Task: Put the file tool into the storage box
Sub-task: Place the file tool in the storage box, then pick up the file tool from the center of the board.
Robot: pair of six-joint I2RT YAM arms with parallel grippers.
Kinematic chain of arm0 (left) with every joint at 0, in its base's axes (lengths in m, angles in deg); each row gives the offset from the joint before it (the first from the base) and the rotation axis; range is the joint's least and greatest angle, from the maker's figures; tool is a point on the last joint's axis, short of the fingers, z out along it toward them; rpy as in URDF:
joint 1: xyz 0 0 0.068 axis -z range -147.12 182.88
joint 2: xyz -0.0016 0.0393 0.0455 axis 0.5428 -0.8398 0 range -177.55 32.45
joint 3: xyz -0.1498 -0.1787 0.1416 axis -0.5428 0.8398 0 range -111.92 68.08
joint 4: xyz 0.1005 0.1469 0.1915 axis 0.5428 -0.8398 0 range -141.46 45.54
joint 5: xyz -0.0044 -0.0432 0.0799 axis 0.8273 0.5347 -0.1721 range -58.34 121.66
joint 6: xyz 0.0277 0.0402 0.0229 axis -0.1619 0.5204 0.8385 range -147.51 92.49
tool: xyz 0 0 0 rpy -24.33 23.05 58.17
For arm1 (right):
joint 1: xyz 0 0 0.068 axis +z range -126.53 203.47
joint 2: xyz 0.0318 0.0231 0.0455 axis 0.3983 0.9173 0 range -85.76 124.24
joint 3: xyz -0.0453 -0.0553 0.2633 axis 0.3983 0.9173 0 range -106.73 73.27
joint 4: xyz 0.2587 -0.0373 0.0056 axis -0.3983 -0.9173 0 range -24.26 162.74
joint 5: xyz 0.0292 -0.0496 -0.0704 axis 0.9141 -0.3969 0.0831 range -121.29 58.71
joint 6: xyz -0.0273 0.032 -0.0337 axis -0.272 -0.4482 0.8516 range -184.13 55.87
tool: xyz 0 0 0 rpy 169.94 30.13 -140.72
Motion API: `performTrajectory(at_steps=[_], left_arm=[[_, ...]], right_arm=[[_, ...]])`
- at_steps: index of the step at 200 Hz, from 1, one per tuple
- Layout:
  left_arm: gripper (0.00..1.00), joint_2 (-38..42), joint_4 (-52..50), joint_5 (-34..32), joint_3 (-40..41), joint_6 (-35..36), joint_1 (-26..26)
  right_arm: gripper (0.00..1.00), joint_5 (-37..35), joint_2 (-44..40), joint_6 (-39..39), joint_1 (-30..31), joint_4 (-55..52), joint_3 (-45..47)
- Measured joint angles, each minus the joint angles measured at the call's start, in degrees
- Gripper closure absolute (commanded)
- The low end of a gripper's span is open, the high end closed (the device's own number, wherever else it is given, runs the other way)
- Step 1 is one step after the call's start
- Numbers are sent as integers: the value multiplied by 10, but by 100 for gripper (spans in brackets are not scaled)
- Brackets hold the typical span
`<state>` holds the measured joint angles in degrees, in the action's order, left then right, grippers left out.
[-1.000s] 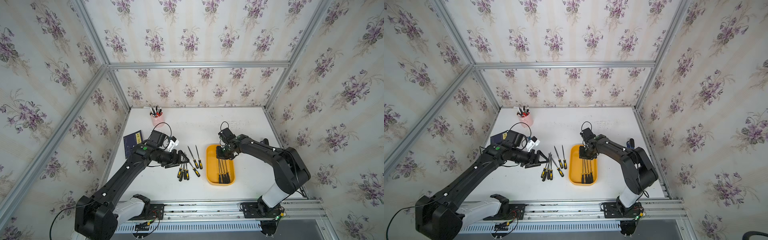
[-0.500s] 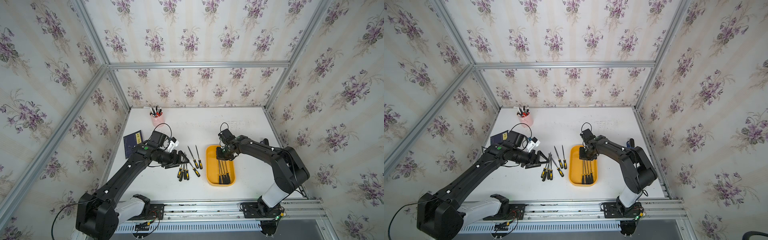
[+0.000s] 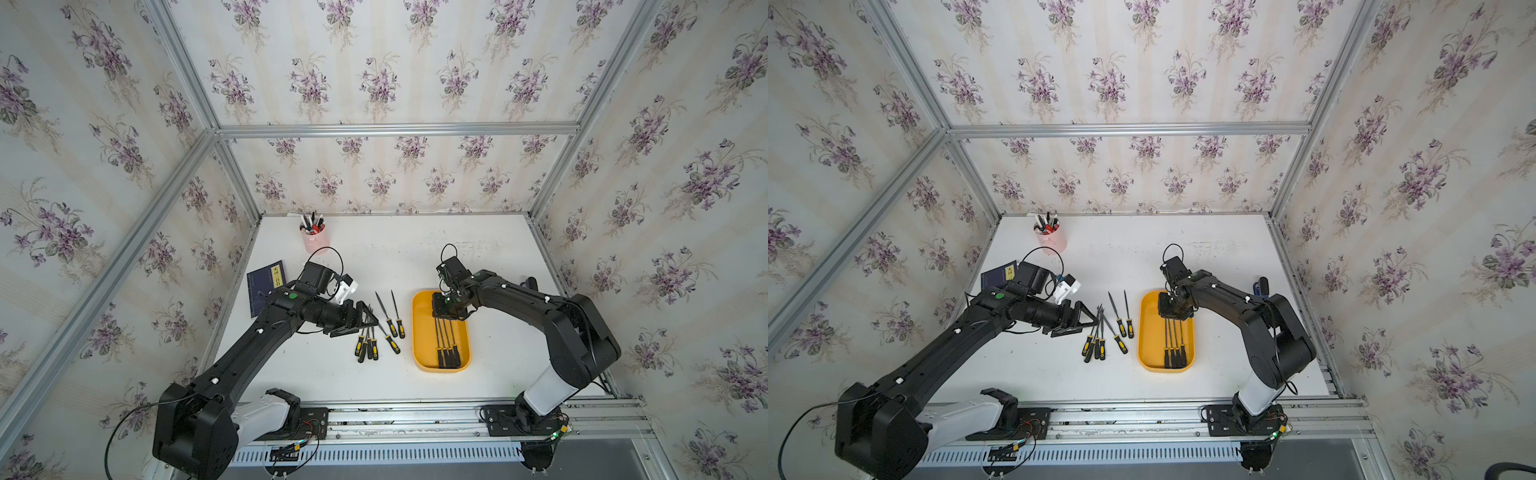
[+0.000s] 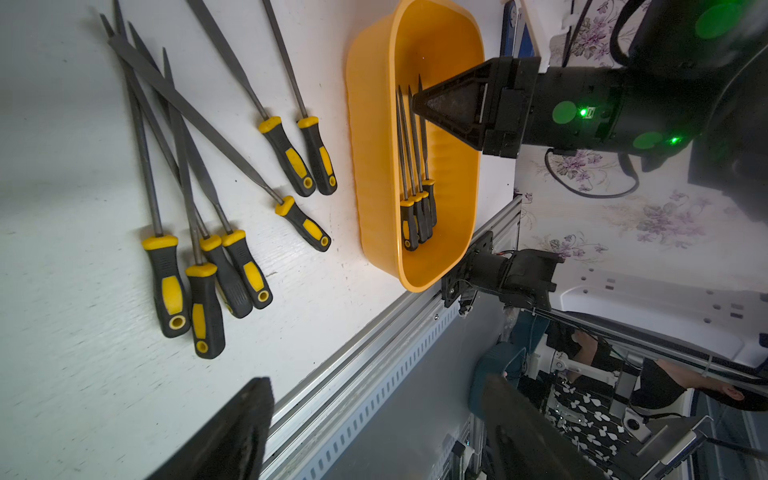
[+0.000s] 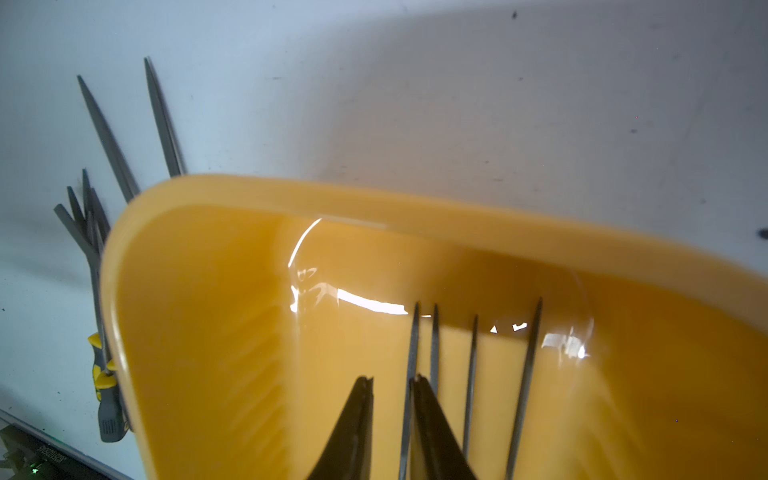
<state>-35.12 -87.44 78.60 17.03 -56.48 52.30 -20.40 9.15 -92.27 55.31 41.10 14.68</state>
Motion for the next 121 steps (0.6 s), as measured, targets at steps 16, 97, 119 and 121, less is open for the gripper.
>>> performTrajectory(at_steps=[16, 97, 119, 121], left_arm=[[17, -1, 1, 0, -1, 0, 0], [18, -31, -10, -30, -33, 1, 0], [20, -77, -43, -82, -59, 6, 0], [20, -80, -45, -87, -61, 6, 0]], right_arm=[[78, 0, -6, 0, 0, -2, -4], [77, -7, -47, -1, 0, -41, -60], [77, -5, -61, -2, 0, -53, -83], [77, -5, -61, -2, 0, -54, -85]])
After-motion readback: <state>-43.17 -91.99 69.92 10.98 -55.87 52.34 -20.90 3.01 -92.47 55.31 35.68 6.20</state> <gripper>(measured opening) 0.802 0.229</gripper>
